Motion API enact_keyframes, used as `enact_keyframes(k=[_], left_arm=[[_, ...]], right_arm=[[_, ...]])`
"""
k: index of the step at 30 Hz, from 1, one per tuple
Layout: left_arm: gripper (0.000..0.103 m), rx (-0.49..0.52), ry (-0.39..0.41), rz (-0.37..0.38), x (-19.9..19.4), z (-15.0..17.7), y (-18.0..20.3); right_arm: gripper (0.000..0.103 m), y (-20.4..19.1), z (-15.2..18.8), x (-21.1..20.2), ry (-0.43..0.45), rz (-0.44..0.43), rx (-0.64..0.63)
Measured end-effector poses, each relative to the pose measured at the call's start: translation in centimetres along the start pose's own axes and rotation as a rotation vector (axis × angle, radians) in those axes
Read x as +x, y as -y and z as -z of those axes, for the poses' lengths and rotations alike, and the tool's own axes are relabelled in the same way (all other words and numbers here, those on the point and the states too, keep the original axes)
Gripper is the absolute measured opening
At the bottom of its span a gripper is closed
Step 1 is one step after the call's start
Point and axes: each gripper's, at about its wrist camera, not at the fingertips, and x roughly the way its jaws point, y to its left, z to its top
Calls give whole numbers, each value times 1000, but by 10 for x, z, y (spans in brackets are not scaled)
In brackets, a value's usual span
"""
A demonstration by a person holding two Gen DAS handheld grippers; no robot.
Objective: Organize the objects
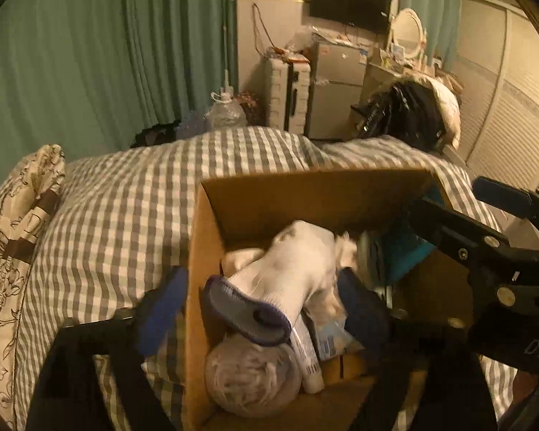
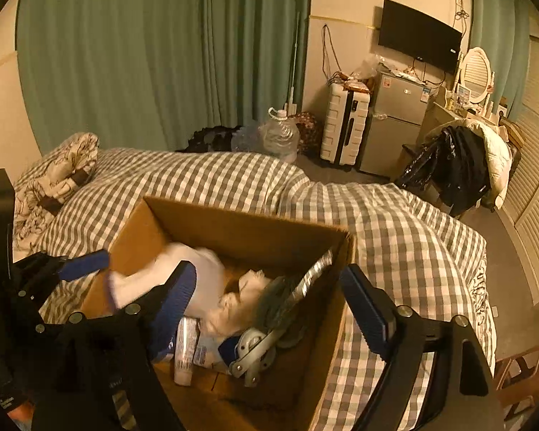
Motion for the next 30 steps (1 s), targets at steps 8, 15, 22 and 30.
enact_keyframes(k=[8, 15, 22, 30], left_arm=[[103, -57, 87, -49, -7, -21, -12], [103, -68, 187, -56, -49, -24, -18], [103, -54, 331, -79, -134, -29, -12], [103, -39, 521, -69, -243, -5, 1]], right_arm=[[93, 7, -17, -4, 68, 82, 8], [96, 16, -20, -38, 148, 100, 86], [103, 20, -27, -134, 308, 124, 107], [103, 21, -9, -238, 415, 152, 122]])
